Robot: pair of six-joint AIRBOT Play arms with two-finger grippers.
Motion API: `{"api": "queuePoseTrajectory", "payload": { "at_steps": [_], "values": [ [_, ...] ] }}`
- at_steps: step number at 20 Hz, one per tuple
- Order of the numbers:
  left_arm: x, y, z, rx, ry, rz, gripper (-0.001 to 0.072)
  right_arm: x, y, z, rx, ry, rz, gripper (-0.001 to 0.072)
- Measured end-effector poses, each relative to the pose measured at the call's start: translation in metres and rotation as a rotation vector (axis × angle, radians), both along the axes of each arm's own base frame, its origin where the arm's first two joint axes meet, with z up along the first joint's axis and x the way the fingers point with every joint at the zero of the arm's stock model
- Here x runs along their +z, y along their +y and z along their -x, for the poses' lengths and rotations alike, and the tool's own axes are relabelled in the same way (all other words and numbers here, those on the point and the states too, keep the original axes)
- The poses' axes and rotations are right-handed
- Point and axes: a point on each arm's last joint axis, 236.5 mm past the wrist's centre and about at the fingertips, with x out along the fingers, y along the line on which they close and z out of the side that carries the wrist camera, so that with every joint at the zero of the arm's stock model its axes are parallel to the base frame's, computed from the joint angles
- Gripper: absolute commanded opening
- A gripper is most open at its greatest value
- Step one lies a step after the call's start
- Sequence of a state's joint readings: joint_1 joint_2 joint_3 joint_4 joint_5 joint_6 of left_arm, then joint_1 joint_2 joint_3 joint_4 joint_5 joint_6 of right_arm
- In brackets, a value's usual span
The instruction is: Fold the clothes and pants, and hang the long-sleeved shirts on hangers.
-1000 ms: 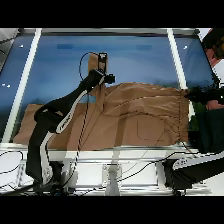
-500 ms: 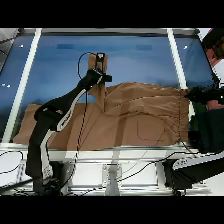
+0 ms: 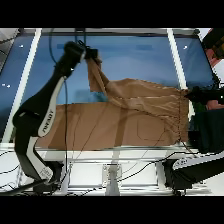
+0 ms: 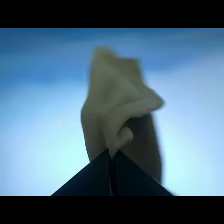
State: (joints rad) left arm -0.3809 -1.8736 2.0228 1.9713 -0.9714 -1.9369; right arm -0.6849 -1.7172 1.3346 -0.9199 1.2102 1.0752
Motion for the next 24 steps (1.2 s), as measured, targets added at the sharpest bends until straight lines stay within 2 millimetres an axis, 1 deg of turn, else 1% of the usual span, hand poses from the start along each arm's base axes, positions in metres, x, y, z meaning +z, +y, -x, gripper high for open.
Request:
{"api": "queuePoseTrajectory", "payload": {
  "at_steps": [1,2,4,6,8,10,12,14,16,18,20,22,23,24],
  "values": [
    [0.0,0.024,0.014,0.031,0.069,-0.054,0.0021,0.0,0.0,0.0,-0.002,0.002,-0.003,0.0029],
    [-0.005,0.051,0.031,0.068,0.158,-0.108,0.0021,0.0,0.001,0.001,-0.003,0.005,-0.006,0.0029],
    [-0.021,0.092,0.069,0.136,0.347,-0.184,0.0021,0.0,0.003,0.003,0.002,0.012,-0.016,0.0029],
    [-0.039,0.121,0.104,0.188,0.509,-0.228,0.002,0.001,0.005,0.004,0.004,0.017,-0.023,0.0029],
    [-0.051,0.135,0.125,0.213,0.595,-0.247,0.002,0.001,0.006,0.004,0.006,0.019,-0.026,0.0029],
    [-0.056,0.143,0.14,0.239,0.621,-0.24,0.0019,0.001,0.006,0.005,0.007,0.02,-0.027,0.0029],
    [-0.051,0.147,0.15,0.255,0.586,-0.203,0.0019,0.001,0.006,0.005,0.008,0.021,-0.026,0.0029],
    [-0.045,0.152,0.164,0.275,0.531,-0.135,0.0018,0.001,0.006,0.005,0.008,0.021,-0.026,0.0029],
    [-0.049,0.154,0.183,0.296,0.484,-0.041,0.0018,0.001,0.005,0.005,0.007,0.02,-0.024,0.0029],
    [-0.07,0.149,0.212,0.317,0.448,0.077,0.0019,0.0,0.005,0.004,0.008,0.018,-0.021,0.0029],
    [-0.101,0.142,0.246,0.359,0.431,0.188,0.002,0.0,0.005,0.004,0.008,0.018,-0.02,0.0029],
    [-0.129,0.128,0.277,0.388,0.392,0.31,0.002,0.0,0.005,0.004,0.009,0.017,-0.02,0.0029],
    [-0.141,0.118,0.291,0.401,0.359,0.387,0.002,0.0,0.005,0.004,0.009,0.017,-0.02,0.0029],
    [-0.148,0.112,0.301,0.414,0.325,0.449,0.0021,0.0,0.005,0.004,0.01,0.017,-0.02,0.0029]
  ]
}}
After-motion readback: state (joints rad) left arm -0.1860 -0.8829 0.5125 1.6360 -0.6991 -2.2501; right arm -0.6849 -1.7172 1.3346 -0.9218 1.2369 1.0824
